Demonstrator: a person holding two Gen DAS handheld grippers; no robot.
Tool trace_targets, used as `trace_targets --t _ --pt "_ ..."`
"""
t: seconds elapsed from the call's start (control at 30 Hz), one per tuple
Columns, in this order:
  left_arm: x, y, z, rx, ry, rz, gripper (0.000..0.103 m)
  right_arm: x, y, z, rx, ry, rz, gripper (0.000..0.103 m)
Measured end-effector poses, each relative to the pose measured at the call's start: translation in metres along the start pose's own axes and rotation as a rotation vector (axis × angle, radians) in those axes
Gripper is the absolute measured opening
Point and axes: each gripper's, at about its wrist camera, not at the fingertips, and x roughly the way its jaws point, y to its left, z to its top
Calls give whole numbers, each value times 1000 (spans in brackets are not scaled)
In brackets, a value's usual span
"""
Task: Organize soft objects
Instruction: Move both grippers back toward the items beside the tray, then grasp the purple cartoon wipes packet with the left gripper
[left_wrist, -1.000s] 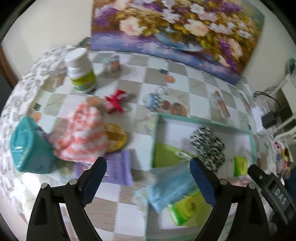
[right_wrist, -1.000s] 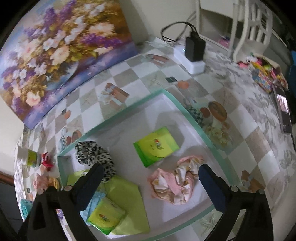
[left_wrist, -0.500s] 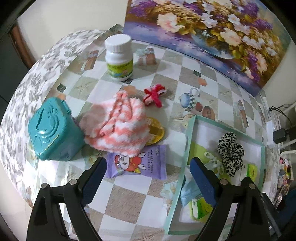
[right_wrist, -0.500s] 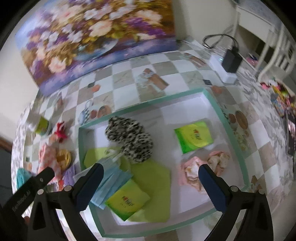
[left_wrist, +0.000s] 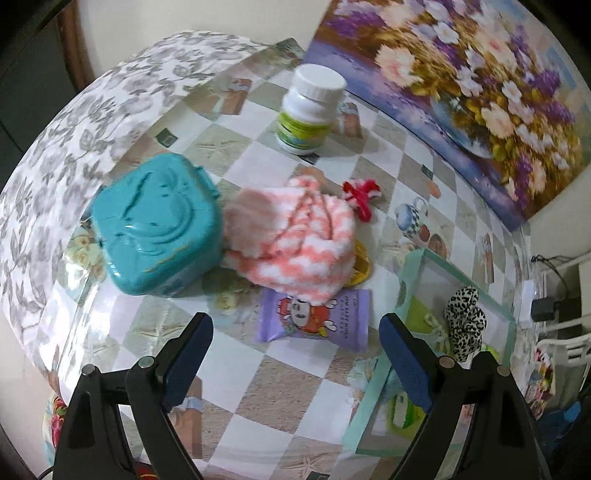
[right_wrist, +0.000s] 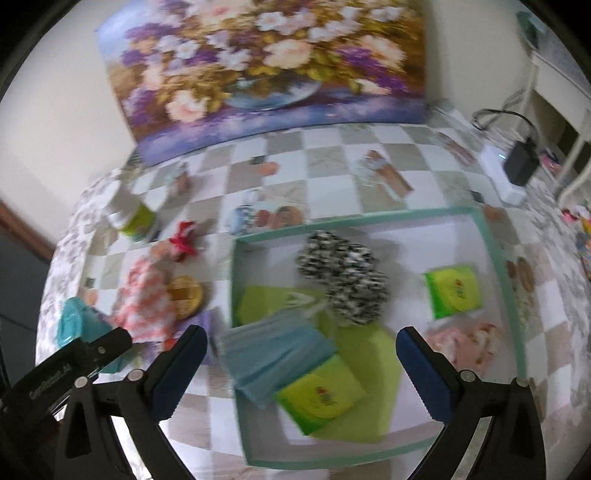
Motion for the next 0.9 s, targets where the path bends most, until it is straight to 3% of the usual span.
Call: trace_targets --t 0.2,0.4,0.63,0.77,0.9 --pt "6 13 -3 -41 34 -18 92 7 19 -2 -51 12 73 103" --pt "14 25 -4 -90 55 16 92 26 27 -5 -70 61 106 103" --pt "42 24 -4 -98 144 34 92 37 20 -7 -43 97 81 103" --pt "51 18 -3 -78 152 49 92 34 14 -5 -41 78 28 103" --pt "60 7 1 -53 160 44 92 32 7 -3 -17 74 33 103"
